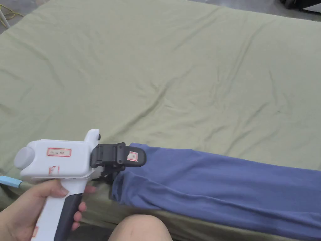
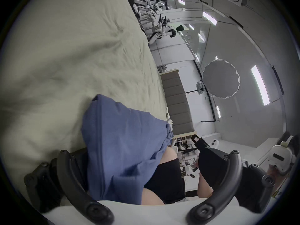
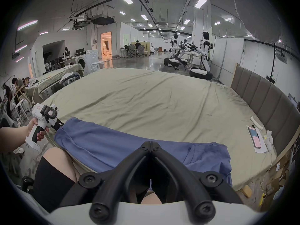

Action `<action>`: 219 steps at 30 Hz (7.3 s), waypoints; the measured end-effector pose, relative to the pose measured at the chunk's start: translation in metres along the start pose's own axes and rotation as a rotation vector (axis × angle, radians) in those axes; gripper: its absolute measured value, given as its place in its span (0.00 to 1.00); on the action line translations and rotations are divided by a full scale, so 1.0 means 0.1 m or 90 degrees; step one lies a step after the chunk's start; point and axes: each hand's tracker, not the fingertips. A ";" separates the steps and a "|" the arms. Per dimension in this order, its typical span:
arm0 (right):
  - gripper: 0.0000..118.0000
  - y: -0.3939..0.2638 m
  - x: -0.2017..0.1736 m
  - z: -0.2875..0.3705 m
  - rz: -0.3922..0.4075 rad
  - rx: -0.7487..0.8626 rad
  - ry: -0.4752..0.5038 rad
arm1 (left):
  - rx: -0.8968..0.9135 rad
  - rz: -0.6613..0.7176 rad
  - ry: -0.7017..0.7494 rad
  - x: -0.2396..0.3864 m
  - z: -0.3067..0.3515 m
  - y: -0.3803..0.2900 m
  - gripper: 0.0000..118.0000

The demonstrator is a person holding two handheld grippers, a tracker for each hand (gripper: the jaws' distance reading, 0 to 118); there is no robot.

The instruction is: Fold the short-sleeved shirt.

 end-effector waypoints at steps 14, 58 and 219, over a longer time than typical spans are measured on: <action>0.00 -0.08 0.15 0.07 -0.016 -0.001 0.007 | -0.033 -0.082 0.193 0.21 -0.07 0.08 0.02; 0.00 -0.60 1.92 0.62 -0.193 0.086 0.005 | -0.246 -0.162 0.463 1.89 -2.87 0.34 0.84; 0.00 -0.09 0.30 -1.97 -0.188 -0.317 0.211 | -0.083 -0.058 0.053 0.78 -1.32 0.38 0.88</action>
